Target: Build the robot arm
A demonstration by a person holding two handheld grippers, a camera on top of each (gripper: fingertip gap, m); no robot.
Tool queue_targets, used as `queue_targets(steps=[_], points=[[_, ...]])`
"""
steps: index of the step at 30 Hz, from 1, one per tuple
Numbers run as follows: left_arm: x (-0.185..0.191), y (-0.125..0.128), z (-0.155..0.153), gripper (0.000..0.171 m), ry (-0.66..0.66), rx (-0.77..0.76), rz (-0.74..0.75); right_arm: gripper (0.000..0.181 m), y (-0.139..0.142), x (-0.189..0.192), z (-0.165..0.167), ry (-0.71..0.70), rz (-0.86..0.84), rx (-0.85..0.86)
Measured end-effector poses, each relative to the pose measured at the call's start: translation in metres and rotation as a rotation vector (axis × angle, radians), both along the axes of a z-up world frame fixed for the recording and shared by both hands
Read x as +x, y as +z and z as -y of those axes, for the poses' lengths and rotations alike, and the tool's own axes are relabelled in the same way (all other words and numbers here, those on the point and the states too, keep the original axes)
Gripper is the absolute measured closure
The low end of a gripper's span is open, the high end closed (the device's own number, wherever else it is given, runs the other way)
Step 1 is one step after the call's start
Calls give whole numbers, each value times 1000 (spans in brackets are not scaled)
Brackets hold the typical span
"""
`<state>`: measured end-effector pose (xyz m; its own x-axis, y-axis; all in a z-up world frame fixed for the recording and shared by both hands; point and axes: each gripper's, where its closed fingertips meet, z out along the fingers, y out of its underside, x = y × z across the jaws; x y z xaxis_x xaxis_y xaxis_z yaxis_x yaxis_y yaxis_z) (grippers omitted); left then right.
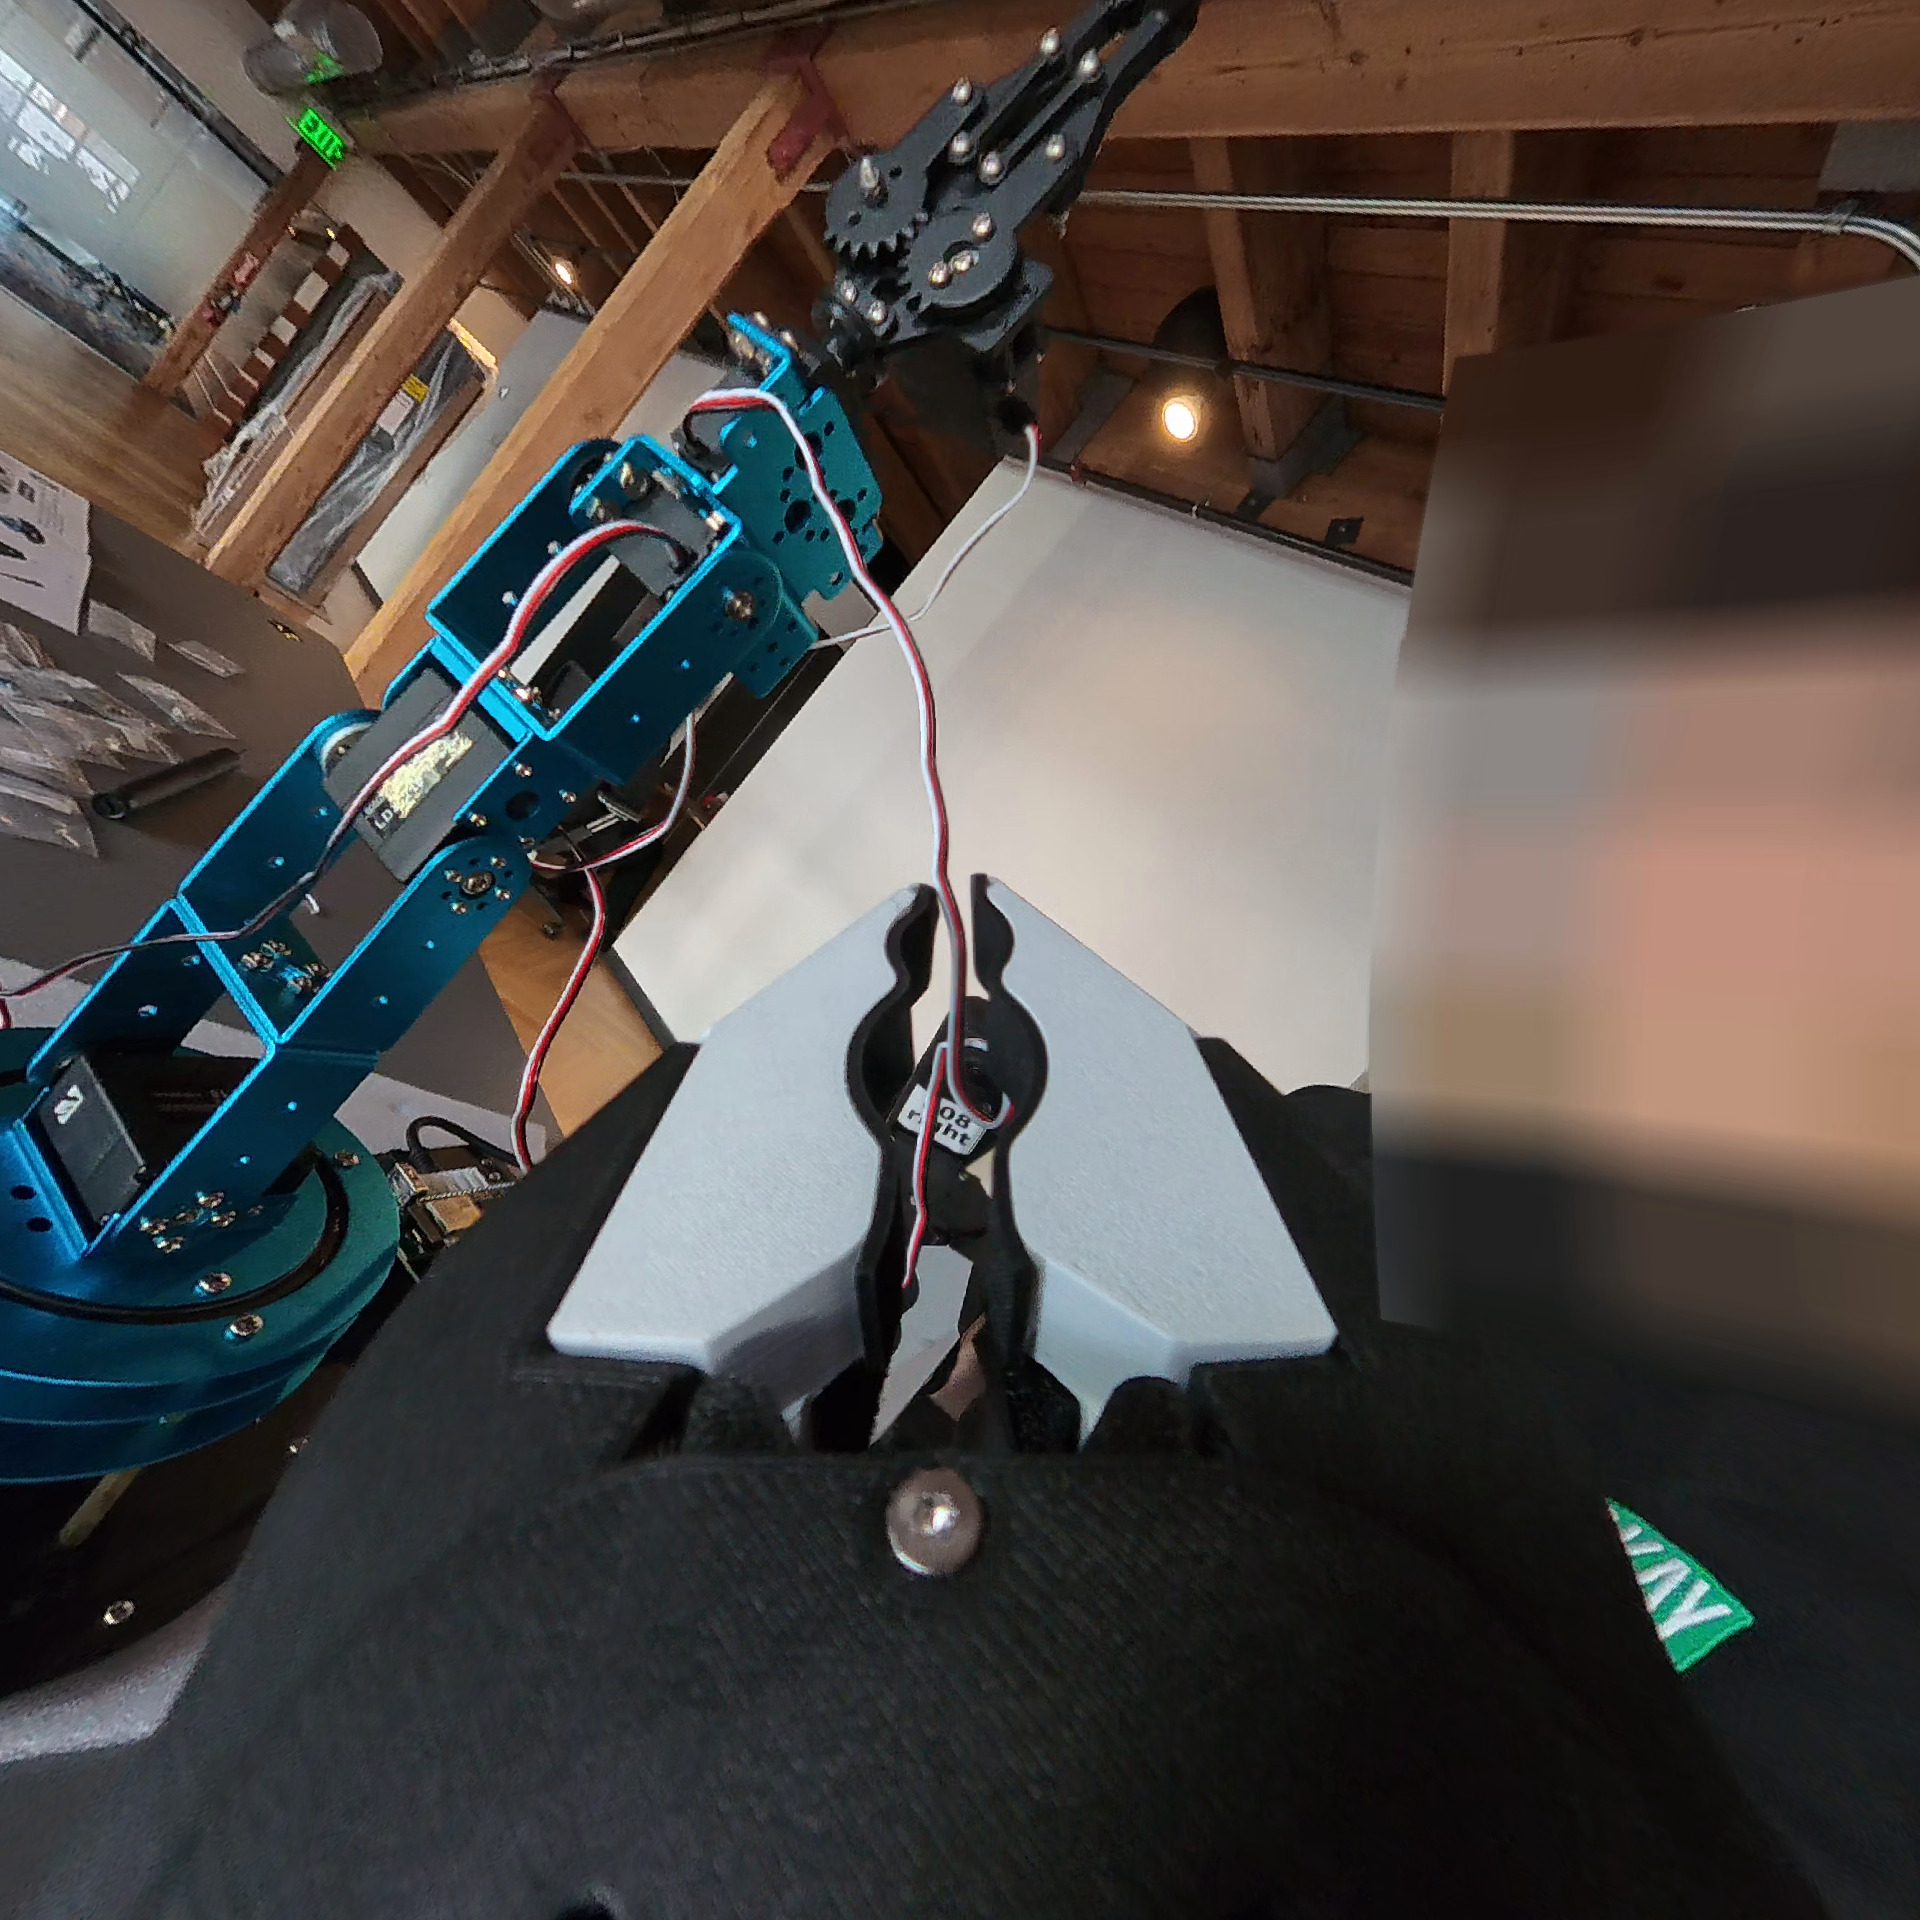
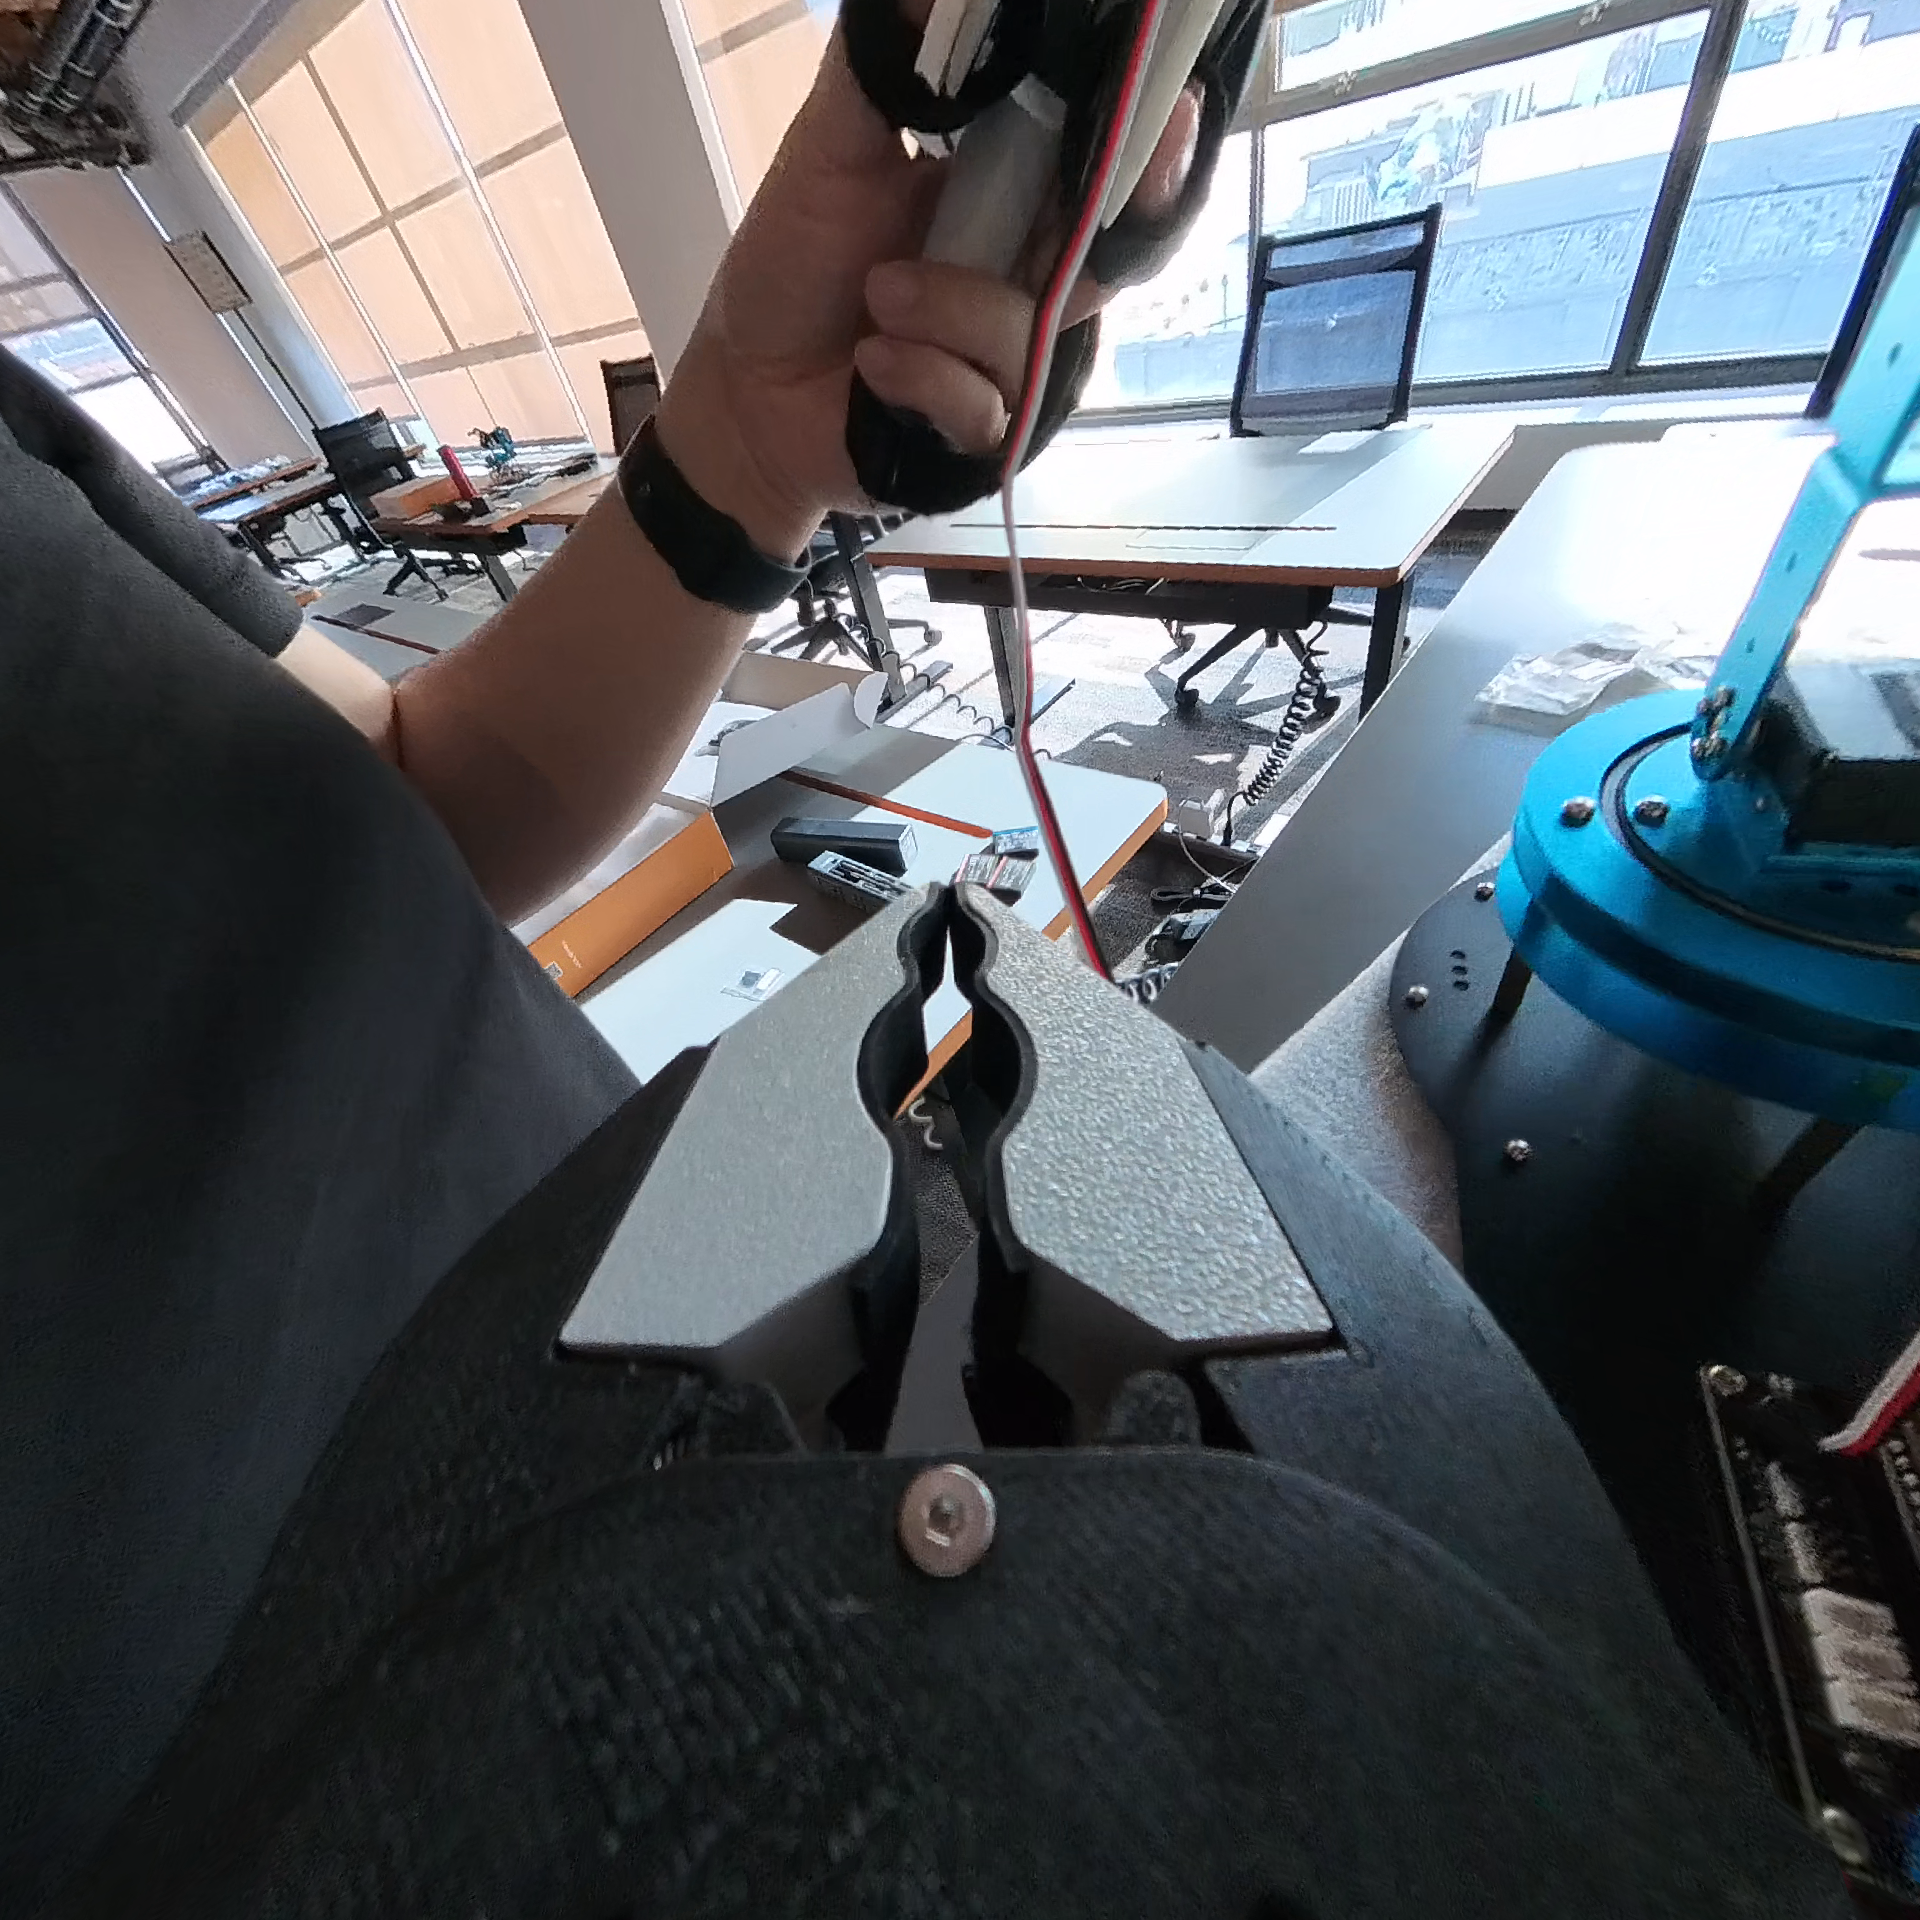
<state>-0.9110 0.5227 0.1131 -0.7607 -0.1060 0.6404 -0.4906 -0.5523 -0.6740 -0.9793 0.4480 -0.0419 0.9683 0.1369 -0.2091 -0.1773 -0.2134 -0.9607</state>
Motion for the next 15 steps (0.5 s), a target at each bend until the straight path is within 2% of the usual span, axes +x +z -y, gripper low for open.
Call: queue_targets(steps=[1, 9, 15], points=[[0, -2, 2, 165, -5, 8, -4, 181, -2, -2, 1, -2, -13, -2], [7, -18, 7, 152, 2, 30, -37, 181, -11, -12, 7, 3, -67, -10], [7, -25, 1, 150, 31, 11, -57, 181, -16, -12, 13, 3, -77, -29]])
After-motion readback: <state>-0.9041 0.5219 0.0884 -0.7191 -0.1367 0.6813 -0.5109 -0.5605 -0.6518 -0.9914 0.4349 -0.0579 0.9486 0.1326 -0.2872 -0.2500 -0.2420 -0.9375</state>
